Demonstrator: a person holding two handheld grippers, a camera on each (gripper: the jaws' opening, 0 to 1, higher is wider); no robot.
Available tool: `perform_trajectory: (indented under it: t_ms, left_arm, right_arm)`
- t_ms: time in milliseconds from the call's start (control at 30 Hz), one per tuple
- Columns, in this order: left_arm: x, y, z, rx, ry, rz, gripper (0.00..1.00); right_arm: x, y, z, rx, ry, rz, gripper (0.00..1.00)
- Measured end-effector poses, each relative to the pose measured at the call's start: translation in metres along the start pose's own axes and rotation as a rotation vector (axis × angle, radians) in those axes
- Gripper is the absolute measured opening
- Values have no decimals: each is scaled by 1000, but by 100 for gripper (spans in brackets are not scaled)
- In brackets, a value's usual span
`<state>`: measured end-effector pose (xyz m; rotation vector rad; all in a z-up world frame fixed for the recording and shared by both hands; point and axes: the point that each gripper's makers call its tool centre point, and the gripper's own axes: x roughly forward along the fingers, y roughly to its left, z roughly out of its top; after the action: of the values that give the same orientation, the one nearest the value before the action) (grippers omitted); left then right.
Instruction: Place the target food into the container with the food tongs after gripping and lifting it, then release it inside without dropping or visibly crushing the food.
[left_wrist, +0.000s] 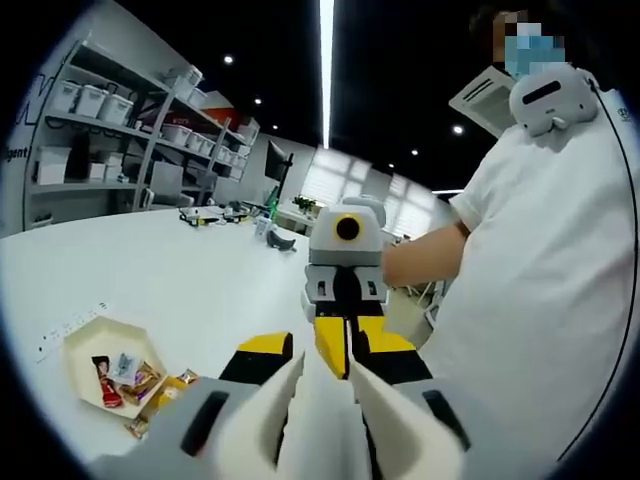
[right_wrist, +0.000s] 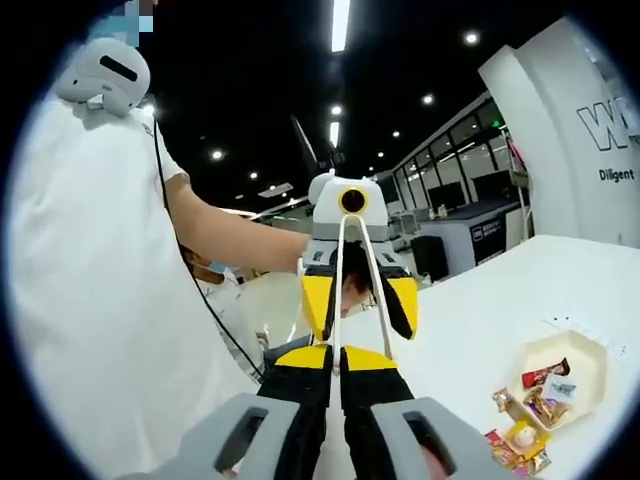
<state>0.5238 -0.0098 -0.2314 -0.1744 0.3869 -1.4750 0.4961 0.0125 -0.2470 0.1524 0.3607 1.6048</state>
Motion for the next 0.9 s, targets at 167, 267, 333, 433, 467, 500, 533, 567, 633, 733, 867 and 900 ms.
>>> perform_trajectory:
  t_ms: [167, 267, 333, 433, 467, 500, 533, 567, 633, 733, 867, 900]
  left_arm:
    - [-5, 6, 8, -4, -28, 16, 22]
    - [-5, 6, 10, -6, -40, 17, 22]
    - [-5, 7, 10, -8, -43, 17, 22]
    - [-6, 8, 10, -9, -44, 19, 22]
    - [-6, 8, 11, -15, -49, 19, 22]
    - [-7, 8, 11, -15, -49, 20, 22]
    - [-7, 9, 11, -14, -48, 21, 22]
    - [-6, 8, 11, -14, -47, 22, 22]
    - [-7, 10, 10, -13, -46, 26, 22]
    - [-7, 10, 11, -13, -49, 30, 22]
    - [-7, 11, 9, -13, -41, 32, 21]
    - [-7, 11, 9, -12, -38, 31, 21]
  right_arm:
    - [-4, -4, -5, 5, 12, -17, 0]
    - [-6, -7, -3, 14, -7, -28, 0]
    - [-6, -7, -3, 18, -9, -27, 0]
    - [-6, -10, -2, 19, -14, -35, 0]
    - [-6, -9, -1, 38, -23, -29, 0]
    - [-6, -10, -1, 40, -24, -30, 0]
    - [-5, -11, -1, 45, -24, -31, 0]
    - [-5, -11, -1, 55, -26, -28, 0]
    - [-5, -11, -1, 62, -31, -30, 0]
    - [-5, -12, 0, 75, -45, -30, 0]
    - [-5, -12, -1, 69, -41, -31, 0]
    - [-5, -13, -1, 65, -40, -32, 0]
